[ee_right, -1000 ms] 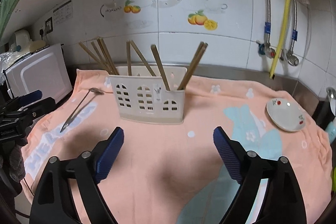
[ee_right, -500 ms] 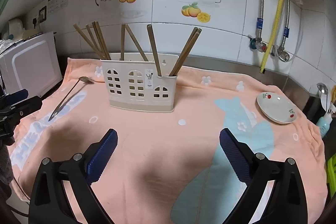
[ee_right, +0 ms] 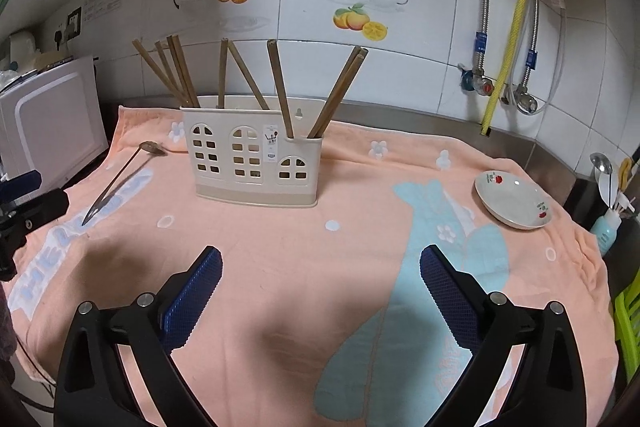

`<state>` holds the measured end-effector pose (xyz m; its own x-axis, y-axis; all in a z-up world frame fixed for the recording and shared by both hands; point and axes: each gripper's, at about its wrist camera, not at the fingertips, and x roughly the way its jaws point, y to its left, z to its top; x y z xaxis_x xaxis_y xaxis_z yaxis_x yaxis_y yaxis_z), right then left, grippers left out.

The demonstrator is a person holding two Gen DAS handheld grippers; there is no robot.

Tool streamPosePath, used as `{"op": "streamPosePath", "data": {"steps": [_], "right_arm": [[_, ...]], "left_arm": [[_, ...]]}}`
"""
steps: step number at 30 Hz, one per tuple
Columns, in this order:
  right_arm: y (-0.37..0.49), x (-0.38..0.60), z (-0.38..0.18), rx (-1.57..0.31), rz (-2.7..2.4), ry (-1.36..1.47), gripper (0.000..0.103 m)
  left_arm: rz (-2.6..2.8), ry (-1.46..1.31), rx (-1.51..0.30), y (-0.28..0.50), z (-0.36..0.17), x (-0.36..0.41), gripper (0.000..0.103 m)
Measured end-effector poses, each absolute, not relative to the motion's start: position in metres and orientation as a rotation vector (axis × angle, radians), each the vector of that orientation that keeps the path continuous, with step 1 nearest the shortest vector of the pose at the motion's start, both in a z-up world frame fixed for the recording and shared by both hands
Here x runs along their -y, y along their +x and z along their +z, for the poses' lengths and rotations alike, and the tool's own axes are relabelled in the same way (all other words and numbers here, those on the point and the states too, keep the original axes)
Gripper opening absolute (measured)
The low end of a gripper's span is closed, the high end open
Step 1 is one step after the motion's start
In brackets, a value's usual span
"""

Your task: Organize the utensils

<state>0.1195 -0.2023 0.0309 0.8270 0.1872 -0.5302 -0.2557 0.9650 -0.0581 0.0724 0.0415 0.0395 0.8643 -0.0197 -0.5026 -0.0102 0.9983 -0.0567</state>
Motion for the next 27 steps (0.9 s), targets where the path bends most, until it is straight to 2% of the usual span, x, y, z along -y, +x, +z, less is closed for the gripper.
{"op": "streamPosePath", "data": {"steps": [27], "right_arm": [[0.1156,0.2012,0.0312,-0.555,0.244,-0.111,0.096]], "left_arm": [[-0.002,-0.066,-0.566,0.0743,0.0287,-0.0399,0.098]]}}
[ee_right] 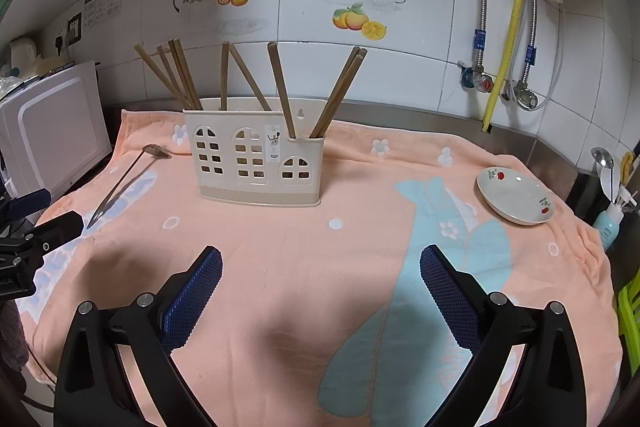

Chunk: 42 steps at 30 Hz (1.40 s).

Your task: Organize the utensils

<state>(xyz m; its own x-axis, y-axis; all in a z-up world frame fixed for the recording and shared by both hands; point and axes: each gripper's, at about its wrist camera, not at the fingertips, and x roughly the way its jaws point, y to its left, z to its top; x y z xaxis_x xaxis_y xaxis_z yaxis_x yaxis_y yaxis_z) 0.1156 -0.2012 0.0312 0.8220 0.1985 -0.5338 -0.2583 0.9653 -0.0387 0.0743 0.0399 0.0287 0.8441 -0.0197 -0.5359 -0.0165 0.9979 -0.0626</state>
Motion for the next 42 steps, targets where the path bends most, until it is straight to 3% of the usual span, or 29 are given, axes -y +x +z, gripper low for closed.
{"op": "streamPosePath", "data": {"steps": [42], "right_arm": [[0.1139,0.1947,0.0288,-0.562,0.26,-0.114,0.096]], "left_arm": [[-0.012,-0.081,-0.599,0.0765,0.0221,-0.0371,0.098]]}}
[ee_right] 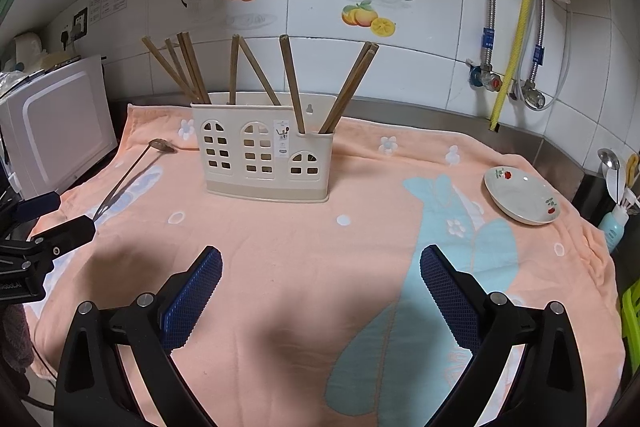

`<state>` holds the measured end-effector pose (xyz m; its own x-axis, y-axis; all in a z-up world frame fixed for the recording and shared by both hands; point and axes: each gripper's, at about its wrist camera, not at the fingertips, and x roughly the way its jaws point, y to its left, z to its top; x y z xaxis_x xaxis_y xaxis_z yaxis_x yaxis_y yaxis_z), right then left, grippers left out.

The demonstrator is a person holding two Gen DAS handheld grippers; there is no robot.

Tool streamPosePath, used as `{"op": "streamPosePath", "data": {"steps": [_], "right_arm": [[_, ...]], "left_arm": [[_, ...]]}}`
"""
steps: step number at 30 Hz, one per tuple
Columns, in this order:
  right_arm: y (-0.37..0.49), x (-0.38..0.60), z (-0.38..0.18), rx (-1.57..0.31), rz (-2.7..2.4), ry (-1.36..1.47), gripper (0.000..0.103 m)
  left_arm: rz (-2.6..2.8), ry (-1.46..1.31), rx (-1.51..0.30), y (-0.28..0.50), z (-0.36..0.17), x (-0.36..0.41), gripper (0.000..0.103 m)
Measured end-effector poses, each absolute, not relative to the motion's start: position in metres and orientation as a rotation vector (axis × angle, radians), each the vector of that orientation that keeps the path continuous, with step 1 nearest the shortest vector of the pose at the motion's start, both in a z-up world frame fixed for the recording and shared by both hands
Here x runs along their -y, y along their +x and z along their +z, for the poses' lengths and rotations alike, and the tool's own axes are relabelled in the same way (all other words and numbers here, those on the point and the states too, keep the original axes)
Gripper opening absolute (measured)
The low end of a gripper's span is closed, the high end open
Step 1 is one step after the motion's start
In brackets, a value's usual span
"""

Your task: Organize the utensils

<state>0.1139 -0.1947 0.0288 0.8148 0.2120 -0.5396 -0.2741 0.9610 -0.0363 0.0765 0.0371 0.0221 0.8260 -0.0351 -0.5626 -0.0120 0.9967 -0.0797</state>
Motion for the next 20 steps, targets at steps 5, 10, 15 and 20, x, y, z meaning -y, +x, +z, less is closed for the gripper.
{"op": "streamPosePath", "data": {"steps": [5,10,15,20], "right_arm": [[0.1139,0.1947,0.0291,-0.562,0.258,-0.114,0.096],[0.1141,0.1946,0.029,-0.564,0.258,-0.113,0.096],[0.1142,0.1948,0.0285,-0.565,0.261,-0.112,0.096],[0.1141,0.195,0.0285,-0.566,0.261,-0.111,0.096]], "left_arm": [[-0.009,-0.083,-0.583,0.0749,0.0233,-0.0369,0.098],[-0.009,-0.093,-0.583,0.0756,0.0234,-0.039,0.098],[-0.008,-0.09,-0.587,0.0761,0.0228,-0.0384,0.098],[-0.005,-0.092,-0.591,0.077,0.0218,-0.0397,0.098]]}}
